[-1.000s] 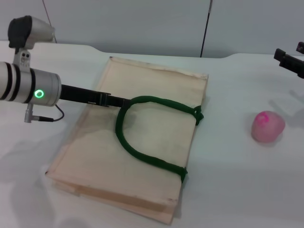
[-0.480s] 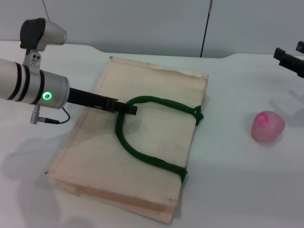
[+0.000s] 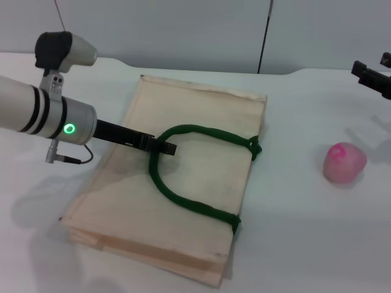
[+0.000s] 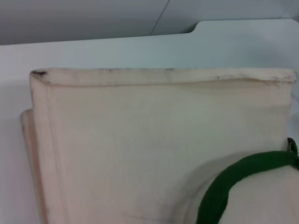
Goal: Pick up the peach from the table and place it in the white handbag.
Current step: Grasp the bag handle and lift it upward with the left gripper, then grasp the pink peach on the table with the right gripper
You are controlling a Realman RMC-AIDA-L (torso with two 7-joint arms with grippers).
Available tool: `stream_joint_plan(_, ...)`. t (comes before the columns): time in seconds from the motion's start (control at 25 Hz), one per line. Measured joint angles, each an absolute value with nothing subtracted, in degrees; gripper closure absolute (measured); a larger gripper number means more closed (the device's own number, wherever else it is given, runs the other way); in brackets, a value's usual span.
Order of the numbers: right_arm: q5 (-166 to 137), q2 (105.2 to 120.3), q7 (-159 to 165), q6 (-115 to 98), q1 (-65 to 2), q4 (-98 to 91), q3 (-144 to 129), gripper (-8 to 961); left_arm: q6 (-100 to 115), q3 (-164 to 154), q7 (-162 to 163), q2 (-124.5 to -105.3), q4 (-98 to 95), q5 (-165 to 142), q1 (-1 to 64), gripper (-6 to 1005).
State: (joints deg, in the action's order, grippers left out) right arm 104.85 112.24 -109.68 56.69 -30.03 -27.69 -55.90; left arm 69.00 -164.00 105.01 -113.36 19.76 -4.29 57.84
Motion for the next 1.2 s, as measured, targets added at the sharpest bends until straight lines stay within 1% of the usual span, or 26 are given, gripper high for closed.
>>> stream_joint_plan(0.52, 104.9, 112.50, -109.7, 56.7, -30.0, -27.7, -55.4, 132, 67.9, -164.0, 104.9, -113.43, 19.3, -4.5, 58.1, 393)
stream_joint_plan(0.68, 104.9, 112.50, -109.7, 56.7, -30.0, -27.7, -55.4, 132, 67.8, -164.0, 104.6, -113.55, 19.3, -4.2, 58.2, 584)
stream_joint_plan(0.92, 104.5, 112.50, -109.6, 56.7, -29.9, -27.7, -55.4, 132, 67.7, -163.9, 104.2, -113.83, 19.3, -3.1, 58.4, 800)
stream_joint_plan(1.0, 103.7, 112.43, -109.0, 57.3, -29.9, -27.7, -55.4, 132, 67.9, -163.9, 103.7, -113.89, 19.4, -1.7, 58.4, 851)
stream_joint_plan(1.04, 102.9, 112.16, -108.3, 58.1, -29.8, -27.7, -55.4, 132, 68.0, -163.9, 103.4, -113.90, 19.4, -1.1, 58.4, 876)
stream_joint_plan(1.2, 97.9, 110.48, -104.9, 62.3, -29.8, -27.8, -55.4, 132, 72.2, -164.0, 100.6, -113.43, 19.8, 5.1, 58.0, 880)
